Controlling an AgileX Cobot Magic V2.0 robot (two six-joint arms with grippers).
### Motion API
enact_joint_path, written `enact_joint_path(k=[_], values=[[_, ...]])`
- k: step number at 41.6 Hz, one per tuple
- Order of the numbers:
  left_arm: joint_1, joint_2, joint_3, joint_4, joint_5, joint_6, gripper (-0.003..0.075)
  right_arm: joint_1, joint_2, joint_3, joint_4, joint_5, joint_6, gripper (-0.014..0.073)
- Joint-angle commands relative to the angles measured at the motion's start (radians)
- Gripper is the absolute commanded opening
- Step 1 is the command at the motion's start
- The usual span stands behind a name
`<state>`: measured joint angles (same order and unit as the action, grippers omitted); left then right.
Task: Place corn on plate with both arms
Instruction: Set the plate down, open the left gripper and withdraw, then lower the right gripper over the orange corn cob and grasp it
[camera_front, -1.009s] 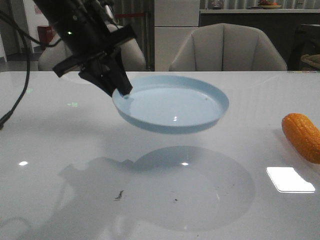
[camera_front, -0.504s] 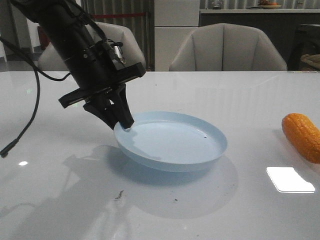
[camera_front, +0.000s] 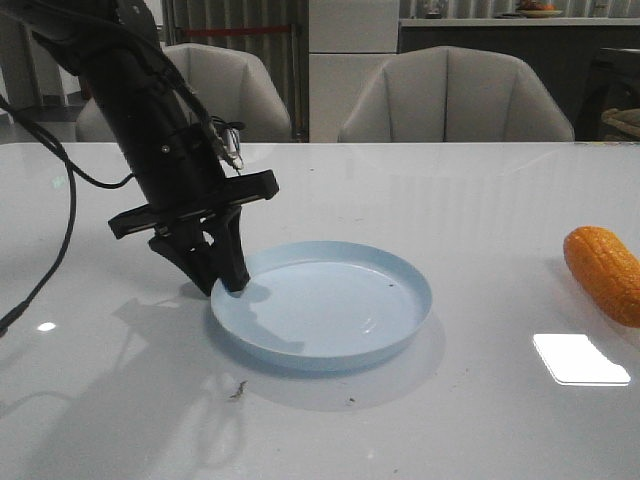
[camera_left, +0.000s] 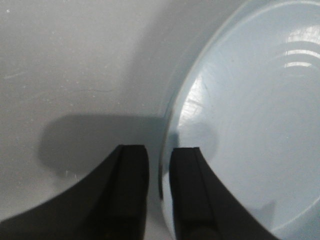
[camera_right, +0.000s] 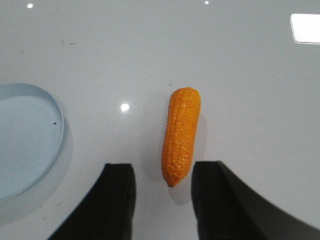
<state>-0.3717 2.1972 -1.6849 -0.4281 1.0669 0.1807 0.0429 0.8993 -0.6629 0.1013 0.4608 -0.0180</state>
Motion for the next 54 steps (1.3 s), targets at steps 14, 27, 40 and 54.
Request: enact_joint_path(k=[14,27,40,54], values=[[-0.004,-0.067,-0.298,-0.022,0.089,0.007,0.0469,0.001,-0.006,-0.036,0.003,-0.071,-0.003,0.0393],[0.006,-0.144,-0.534,0.247,0.038,0.005,0.0469,0.001,-0.006,-0.036,0.003,-0.067,-0.003,0.0393],[0.085,-0.381,-0.420,0.473,-0.095,-0.100,0.0469,0.001,-0.006,-0.036,0.003,-0.067,-0.003,0.0393],[0.222,-0.773,0.295,0.428,-0.487,-0.100,0.0469,0.001,-0.005,-0.036,0.003,-0.057,0.018,0.0452]])
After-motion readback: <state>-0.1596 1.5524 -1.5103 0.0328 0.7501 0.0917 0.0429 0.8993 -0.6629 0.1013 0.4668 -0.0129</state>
